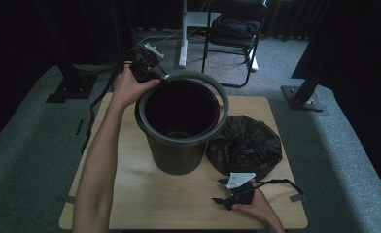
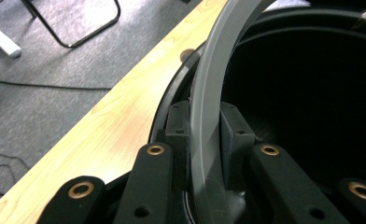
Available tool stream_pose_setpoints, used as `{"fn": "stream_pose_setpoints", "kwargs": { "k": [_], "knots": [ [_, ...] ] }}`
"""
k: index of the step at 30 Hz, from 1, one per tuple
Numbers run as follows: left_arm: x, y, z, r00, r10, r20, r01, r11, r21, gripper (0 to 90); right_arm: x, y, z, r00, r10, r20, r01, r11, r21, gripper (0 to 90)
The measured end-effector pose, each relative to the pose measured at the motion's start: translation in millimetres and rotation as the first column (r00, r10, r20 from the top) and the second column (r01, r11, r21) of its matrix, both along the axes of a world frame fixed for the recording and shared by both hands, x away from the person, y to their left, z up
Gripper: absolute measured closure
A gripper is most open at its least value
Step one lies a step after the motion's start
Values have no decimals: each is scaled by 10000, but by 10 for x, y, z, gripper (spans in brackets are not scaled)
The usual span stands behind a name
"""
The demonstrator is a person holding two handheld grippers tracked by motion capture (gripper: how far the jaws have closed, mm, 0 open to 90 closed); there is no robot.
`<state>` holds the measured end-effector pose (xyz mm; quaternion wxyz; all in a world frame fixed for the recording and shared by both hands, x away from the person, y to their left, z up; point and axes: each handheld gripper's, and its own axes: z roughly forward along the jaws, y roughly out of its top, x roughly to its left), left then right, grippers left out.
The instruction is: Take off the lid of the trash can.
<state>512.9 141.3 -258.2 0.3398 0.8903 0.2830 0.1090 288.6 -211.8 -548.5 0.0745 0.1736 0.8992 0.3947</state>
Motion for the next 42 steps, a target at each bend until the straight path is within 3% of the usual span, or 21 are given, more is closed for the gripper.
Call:
{"fn": "stream_pose_setpoints", "kwargs": {
  "k": [3, 7, 15, 21, 27, 32, 37, 42],
  "knots": [
    [-40, 97, 48, 9999, -112, -75, 110, 9994, -342, 777, 1, -1, 0, 10000, 10, 10, -10, 10000, -16, 261],
    [-89, 191, 80, 9995, -232, -192, 229, 9996, -138, 778, 1, -1, 0, 10000, 8, 3, -8, 10000, -16, 261],
    [-168, 378, 120, 9961, -739, -471, 732, 9972, -178, 778, 2, -1, 1, 10000, -7, -10, 7, 10000, -11, 262],
    [-246, 503, 135, 9843, -1662, -590, 1624, 9847, -634, 779, 2, -1, 0, 10000, 1, -9, -1, 10000, -10, 261],
    [-354, 600, 136, 9645, -2544, -709, 2492, 9655, -752, 780, 5, -2, 0, 10000, 6, 46, -6, 10000, -8, 261],
    [-472, 702, 135, 9516, -3007, -641, 2942, 9510, -949, 779, 5, -2, 0, 10000, -3, 46, 3, 10000, -7, 261],
    [-603, 857, 128, 9471, -3164, -529, 3108, 9459, -932, 777, 5, -2, 0, 10000, 8, 36, -8, 10000, -6, 262],
    [-694, 1033, 114, 9485, -3083, -722, 3031, 9500, -745, 777, 6, -1, 0, 10000, 5, 23, -5, 10000, 3, 261]
  ]
}}
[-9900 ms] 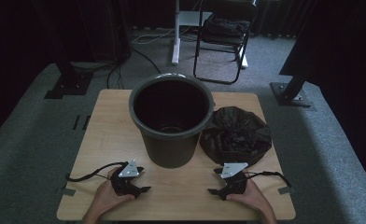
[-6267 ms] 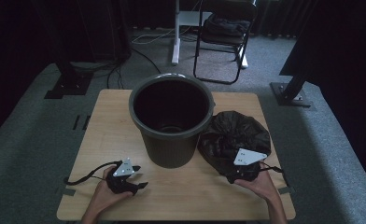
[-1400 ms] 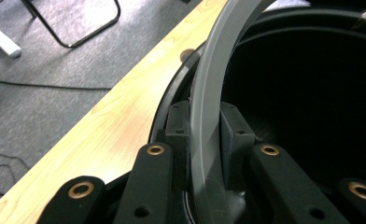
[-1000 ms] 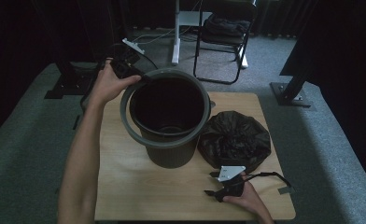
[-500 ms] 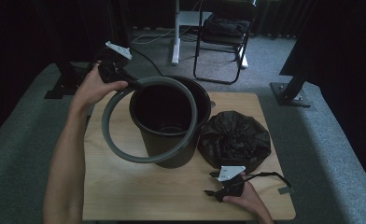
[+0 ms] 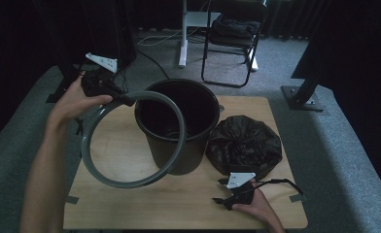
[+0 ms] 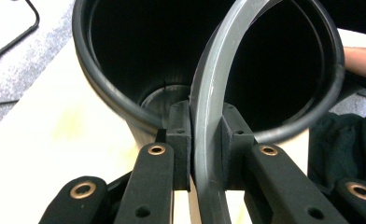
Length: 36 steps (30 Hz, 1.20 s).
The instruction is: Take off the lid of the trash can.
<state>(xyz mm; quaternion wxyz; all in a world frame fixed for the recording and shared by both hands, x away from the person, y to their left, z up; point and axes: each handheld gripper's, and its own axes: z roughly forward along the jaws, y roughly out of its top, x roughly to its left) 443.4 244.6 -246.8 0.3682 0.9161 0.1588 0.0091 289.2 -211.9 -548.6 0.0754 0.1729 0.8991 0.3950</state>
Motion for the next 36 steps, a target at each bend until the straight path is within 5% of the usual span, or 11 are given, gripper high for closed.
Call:
{"fn": "stream_pose_setpoints", "kwargs": {
  "k": [11, 36],
  "knots": [
    [-112, 313, -61, 9987, 246, -438, -239, 9996, 163, 777, 5, 3, 0, 10000, -9, 8, 9, 10000, 13, 261],
    [-393, 857, -491, 9915, 699, -1100, -638, 9963, 580, 774, 11, 3, 0, 10000, 15, 16, -15, 10000, 6, 261]
  ]
}}
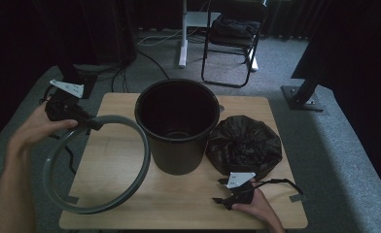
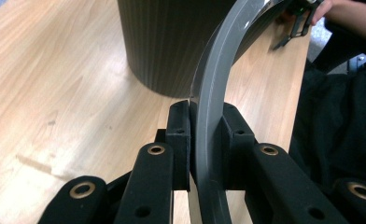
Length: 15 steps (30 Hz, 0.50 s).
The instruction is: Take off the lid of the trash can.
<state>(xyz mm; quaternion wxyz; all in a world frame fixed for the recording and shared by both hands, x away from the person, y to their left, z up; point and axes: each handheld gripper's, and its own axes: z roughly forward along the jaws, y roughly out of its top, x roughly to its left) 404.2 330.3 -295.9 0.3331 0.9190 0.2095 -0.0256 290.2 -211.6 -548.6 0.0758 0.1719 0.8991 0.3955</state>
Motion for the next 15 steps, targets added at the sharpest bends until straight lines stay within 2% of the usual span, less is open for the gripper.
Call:
{"fn": "stream_pose_setpoints", "kwargs": {
  "k": [5, 13, 15],
  "knots": [
    [-18, 102, -151, 9995, 260, -196, -259, 9996, 70, 773, -4, 0, 0, 10000, -11, -39, 11, 10000, -9, 261],
    [37, 173, -468, 9943, 838, -660, -788, 9942, 738, 773, -1, 1, -1, 10000, -4, -20, 4, 10000, -8, 261],
    [59, 174, -554, 9933, 911, -710, -857, 9934, 762, 773, -1, 1, -1, 10000, -3, -18, 3, 10000, -8, 261]
  ]
}}
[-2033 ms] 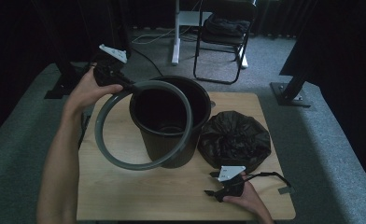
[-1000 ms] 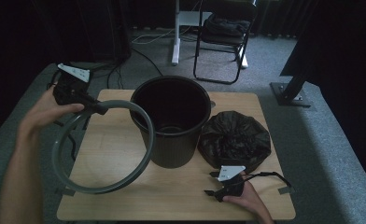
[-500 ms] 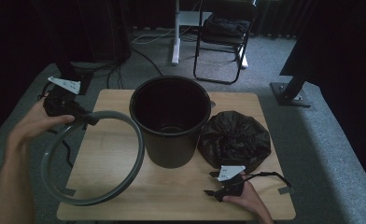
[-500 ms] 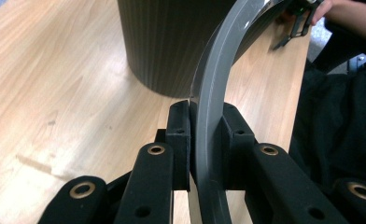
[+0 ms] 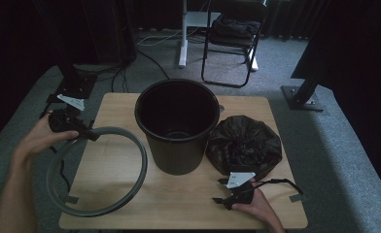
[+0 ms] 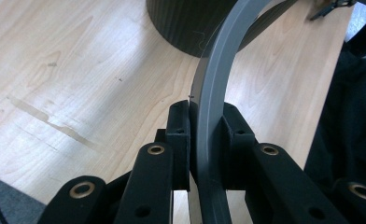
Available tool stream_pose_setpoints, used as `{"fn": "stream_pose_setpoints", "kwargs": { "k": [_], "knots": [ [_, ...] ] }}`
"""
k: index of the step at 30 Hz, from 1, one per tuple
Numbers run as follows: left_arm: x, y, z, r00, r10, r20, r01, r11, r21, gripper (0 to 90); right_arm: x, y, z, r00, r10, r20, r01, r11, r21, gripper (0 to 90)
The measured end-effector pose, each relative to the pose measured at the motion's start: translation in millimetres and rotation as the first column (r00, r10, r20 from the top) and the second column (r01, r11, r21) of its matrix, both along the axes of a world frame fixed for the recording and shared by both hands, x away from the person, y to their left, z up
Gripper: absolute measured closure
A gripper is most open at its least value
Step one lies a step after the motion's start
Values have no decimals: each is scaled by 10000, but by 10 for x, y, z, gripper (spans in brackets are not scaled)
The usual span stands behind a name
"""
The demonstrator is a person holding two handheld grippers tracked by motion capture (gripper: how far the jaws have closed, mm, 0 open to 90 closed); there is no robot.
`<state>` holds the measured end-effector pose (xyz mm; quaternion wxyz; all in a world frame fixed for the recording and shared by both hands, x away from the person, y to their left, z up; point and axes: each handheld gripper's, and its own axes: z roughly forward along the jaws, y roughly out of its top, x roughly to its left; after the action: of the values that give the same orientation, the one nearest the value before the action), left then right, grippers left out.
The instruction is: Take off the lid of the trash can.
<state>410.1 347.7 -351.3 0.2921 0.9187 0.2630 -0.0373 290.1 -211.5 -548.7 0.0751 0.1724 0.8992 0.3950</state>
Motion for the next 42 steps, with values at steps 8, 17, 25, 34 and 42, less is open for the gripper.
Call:
{"fn": "stream_pose_setpoints", "kwargs": {
  "k": [8, 17, 25, 34, 42],
  "knots": [
    [87, 16, -356, 9983, 586, -67, -586, 9982, 121, 773, 0, 0, 0, 10000, 2, -1, -2, 10000, -4, 261],
    [182, -9, -611, 9915, 1261, 326, -1272, 9913, 340, 770, 0, -1, 1, 10000, 3, 3, -3, 10000, -17, 261],
    [266, -145, -788, 9930, 1178, 83, -1179, 9848, 1272, 767, 0, 0, 0, 10000, 3, -2, -3, 10000, -5, 261],
    [324, -223, -1034, 9917, 1252, -276, -1185, 9771, 1768, 767, 1, -1, 1, 10000, 14, 3, -14, 10000, -16, 261],
    [361, -273, -1182, 9899, 1376, -335, -1270, 9670, 2208, 763, 1, -1, 1, 10000, 16, 7, -16, 10000, -18, 260]
  ]
}}
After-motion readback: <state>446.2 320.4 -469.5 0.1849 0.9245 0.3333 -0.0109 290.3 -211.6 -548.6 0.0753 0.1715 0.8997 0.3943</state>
